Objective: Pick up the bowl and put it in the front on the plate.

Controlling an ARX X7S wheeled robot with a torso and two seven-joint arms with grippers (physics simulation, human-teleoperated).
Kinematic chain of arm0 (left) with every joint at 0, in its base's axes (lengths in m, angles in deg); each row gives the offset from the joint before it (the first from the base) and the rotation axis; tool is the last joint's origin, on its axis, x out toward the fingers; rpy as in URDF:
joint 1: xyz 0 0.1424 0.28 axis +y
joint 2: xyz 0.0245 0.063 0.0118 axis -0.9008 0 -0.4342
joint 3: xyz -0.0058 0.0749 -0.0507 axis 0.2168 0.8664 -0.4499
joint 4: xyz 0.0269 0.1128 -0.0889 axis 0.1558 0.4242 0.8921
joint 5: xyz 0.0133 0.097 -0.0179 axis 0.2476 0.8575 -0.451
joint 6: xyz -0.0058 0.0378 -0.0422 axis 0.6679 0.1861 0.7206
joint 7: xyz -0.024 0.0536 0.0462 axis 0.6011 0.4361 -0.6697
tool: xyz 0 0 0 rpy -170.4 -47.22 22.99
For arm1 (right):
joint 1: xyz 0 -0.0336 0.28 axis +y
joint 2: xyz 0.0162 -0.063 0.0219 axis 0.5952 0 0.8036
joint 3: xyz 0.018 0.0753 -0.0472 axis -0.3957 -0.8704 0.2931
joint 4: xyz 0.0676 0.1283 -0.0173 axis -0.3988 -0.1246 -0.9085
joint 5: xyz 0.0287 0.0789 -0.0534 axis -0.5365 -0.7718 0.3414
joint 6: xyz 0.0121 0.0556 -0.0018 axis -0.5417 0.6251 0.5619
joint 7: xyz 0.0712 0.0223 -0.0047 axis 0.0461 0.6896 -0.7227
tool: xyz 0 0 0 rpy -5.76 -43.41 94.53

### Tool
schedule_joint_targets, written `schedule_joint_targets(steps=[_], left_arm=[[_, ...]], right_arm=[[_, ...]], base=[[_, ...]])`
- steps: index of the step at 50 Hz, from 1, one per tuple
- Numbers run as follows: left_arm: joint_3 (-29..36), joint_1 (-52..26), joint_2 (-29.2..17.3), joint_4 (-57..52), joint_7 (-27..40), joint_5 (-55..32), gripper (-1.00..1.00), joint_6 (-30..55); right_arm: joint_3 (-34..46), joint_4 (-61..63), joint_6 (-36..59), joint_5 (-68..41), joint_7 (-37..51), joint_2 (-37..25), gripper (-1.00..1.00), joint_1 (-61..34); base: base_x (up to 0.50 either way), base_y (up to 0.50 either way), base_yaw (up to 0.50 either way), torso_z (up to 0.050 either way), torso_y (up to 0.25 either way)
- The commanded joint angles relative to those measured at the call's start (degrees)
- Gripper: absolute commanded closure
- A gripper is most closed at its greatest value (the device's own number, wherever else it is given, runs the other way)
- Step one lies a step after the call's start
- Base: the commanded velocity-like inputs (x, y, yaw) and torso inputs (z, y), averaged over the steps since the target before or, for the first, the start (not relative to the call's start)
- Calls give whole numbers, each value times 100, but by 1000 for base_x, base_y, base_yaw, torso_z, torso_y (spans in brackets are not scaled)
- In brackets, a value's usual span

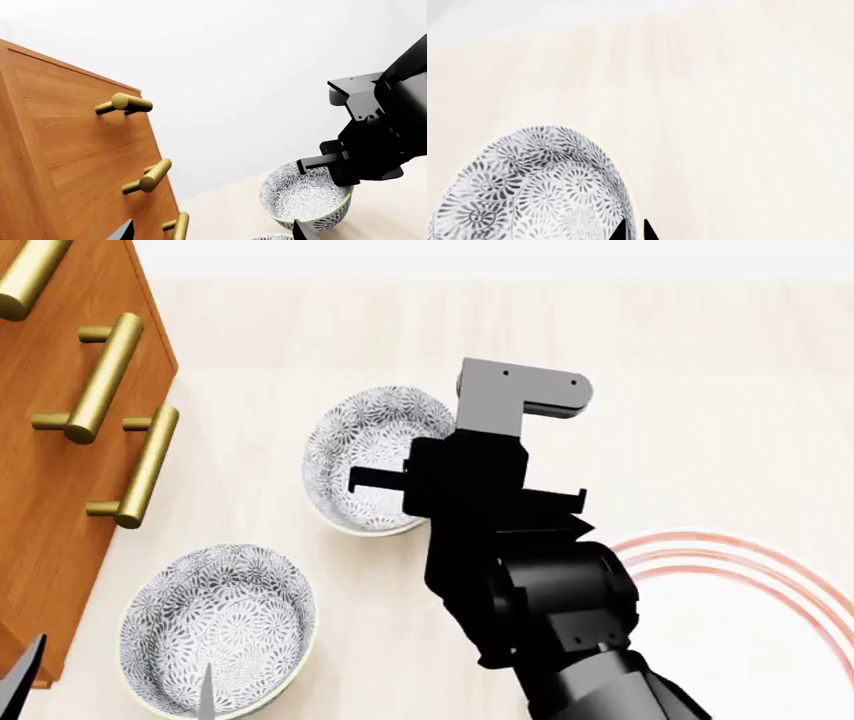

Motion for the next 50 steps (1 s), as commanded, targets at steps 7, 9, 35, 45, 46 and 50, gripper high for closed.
schedule_joint_targets(steps=[7,9,35,45,46,50], left_arm=[[66,-29,0,65,6,-26,-100,-10],[73,-39,2,67,-4,-39,-100,7],[114,-67,-18,134,43,-79,-100,-27],[131,-99,-17,188,43,-124,-100,-21],[131,-100,-17,184,42,-130,-100,-12],[135,-112,-17,167,36,-140,-100,26]], right_arm=[[73,950,78,83,507,-481,100,-9],[67,991,82,77,512,-515,100,-17],[-361,3684,591,-385,1386,-2277,100,119],[-521,4653,833,-631,1480,-2997,100,192],[-536,4731,854,-656,1488,-3057,100,202],[-617,5116,981,-792,1528,-3377,100,220]], base=[[0,0,0,0,0],[0,0,0,0,0],[0,0,0,0,0],[0,0,0,0,0],[0,0,0,0,0],[0,0,0,0,0]])
